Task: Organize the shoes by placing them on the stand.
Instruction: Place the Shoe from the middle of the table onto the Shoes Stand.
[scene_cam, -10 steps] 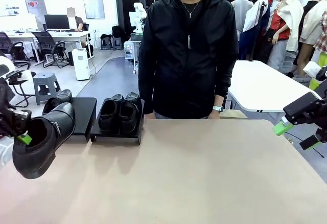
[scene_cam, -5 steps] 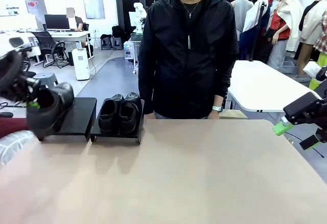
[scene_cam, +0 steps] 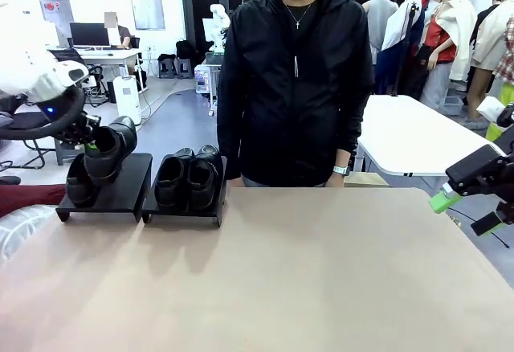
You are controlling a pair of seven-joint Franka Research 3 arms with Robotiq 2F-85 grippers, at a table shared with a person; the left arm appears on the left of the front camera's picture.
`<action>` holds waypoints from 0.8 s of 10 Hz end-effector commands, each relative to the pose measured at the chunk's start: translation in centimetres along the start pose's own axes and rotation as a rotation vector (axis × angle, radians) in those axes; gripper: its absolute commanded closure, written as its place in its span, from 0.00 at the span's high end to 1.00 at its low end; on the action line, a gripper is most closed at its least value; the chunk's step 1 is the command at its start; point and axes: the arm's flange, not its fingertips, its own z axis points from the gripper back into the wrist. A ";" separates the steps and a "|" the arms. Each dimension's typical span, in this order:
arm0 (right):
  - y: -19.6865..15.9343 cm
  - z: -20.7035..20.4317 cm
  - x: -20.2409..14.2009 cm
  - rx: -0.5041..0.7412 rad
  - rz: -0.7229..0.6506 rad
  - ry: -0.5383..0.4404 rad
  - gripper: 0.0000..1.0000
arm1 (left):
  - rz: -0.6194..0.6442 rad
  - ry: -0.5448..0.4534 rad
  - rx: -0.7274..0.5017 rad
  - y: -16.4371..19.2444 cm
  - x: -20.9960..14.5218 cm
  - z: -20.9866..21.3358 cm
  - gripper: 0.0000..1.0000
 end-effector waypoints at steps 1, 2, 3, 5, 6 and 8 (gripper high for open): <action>0.1 0.3 0.1 0.030 0.021 0.003 1.00 | 0.055 -0.109 -0.051 0.5 2.0 -2.7 0.00; 0.1 0.3 0.1 0.030 0.021 0.003 1.00 | 0.061 -0.119 -0.028 0.7 2.8 -4.5 0.00; 0.1 0.3 0.1 0.030 0.021 0.003 1.00 | 0.050 -0.115 -0.015 0.8 3.4 -5.8 0.00; 0.1 0.3 0.1 0.030 0.021 0.003 1.00 | 0.034 -0.085 -0.008 0.7 3.7 -7.7 0.00; 0.1 0.3 0.1 0.030 0.021 0.003 1.00 | 0.034 -0.077 0.007 0.7 3.6 -8.0 0.00; 0.1 0.3 0.1 0.030 0.021 0.003 1.00 | 0.036 -0.043 0.011 0.7 3.6 -8.6 0.00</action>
